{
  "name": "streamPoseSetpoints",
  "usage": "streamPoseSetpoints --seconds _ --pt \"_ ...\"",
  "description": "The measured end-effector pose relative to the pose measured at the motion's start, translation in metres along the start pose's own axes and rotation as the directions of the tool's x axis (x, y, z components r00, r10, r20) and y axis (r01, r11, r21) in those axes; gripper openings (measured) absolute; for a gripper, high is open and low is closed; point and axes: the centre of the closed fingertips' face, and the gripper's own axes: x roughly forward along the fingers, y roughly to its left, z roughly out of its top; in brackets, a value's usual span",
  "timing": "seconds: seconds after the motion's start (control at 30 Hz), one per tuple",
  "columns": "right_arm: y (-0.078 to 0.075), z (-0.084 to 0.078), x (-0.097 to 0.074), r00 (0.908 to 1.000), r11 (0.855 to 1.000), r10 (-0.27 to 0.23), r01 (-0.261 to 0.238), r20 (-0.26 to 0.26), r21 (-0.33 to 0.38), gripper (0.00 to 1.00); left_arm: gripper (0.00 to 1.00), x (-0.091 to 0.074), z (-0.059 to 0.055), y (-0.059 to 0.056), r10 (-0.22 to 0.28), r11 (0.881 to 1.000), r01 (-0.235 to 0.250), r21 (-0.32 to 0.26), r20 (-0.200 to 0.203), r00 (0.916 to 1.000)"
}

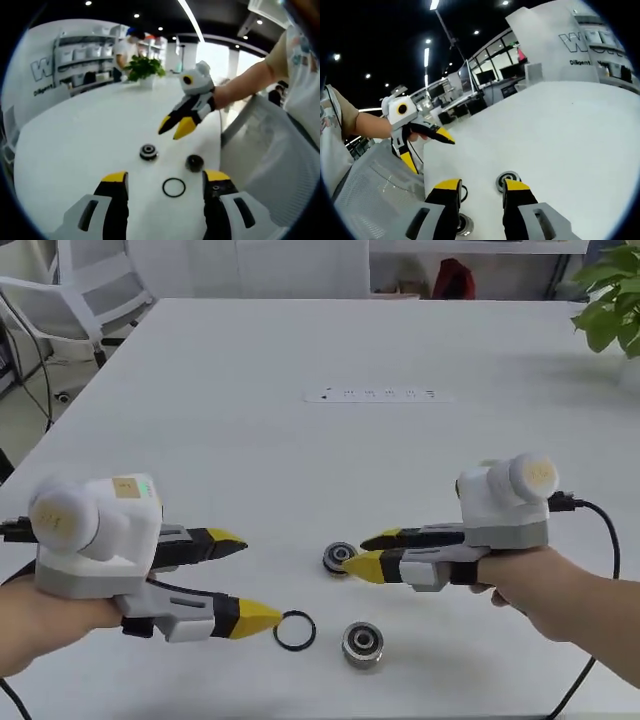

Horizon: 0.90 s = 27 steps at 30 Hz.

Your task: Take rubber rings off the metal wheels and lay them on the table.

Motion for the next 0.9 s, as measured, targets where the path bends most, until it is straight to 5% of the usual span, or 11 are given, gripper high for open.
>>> streamPoseSetpoints --seconds 0.53,0.9 --pt "-0.026 -0.016 -0.002 0.9964 0.985 -0.063 0.053 -0.056 -0.166 0.33 0.60 0.021 0.003 0.012 -0.009 1.000 0.009 -0.003 -0.010 0.9999" --pt "-0.034 -0.023 0.005 0.9958 0.983 -0.055 0.040 -0.074 -0.182 0.32 0.59 0.037 0.004 0.015 -0.022 1.000 0.022 0.002 -0.015 0.9996"
